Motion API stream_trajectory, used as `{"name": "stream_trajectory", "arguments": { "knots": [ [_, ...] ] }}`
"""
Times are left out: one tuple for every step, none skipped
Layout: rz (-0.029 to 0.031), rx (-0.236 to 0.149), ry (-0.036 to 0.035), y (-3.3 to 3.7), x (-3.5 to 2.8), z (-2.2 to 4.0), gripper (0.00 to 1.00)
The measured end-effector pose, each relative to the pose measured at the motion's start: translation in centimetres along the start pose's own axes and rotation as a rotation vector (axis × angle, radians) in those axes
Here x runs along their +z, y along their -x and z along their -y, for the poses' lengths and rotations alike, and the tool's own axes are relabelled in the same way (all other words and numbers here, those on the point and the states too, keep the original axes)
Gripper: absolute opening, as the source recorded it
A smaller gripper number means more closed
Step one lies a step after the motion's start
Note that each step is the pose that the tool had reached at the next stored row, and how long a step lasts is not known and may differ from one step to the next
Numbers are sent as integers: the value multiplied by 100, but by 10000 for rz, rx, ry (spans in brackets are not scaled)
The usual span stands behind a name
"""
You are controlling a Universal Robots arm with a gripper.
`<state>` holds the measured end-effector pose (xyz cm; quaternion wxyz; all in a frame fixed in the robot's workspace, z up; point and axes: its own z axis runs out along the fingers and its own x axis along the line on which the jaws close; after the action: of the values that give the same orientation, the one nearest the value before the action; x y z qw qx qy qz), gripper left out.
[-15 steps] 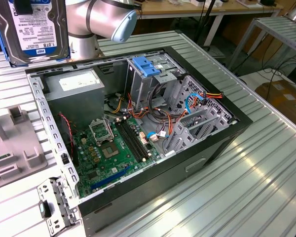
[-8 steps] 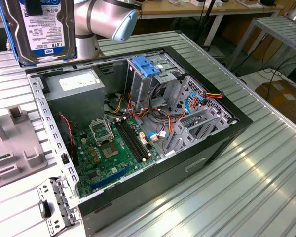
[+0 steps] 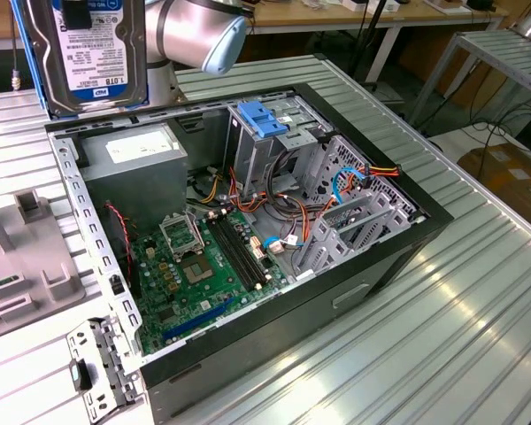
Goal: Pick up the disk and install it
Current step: 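Pick up the disk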
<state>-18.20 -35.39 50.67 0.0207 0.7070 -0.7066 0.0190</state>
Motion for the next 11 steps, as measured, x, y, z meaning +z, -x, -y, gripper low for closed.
{"name": "stream_trajectory", "arguments": {
  "knots": [
    [0,1,1,-1,1,15,36],
    [0,1,2,-3,4,36,36],
    [0,1,3,-4,6,51,36],
    [-1,0,5,-6,8,73,36],
    [0,0,5,-7,10,89,36],
    [0,0,6,-10,13,115,36],
    [-1,0,7,-11,15,133,36],
    [-1,0,7,-13,16,146,36],
    [-1,0,7,-14,18,159,36],
    [-1,0,8,-15,19,174,36],
    [-1,0,9,-17,23,207,36]
  ]
}}
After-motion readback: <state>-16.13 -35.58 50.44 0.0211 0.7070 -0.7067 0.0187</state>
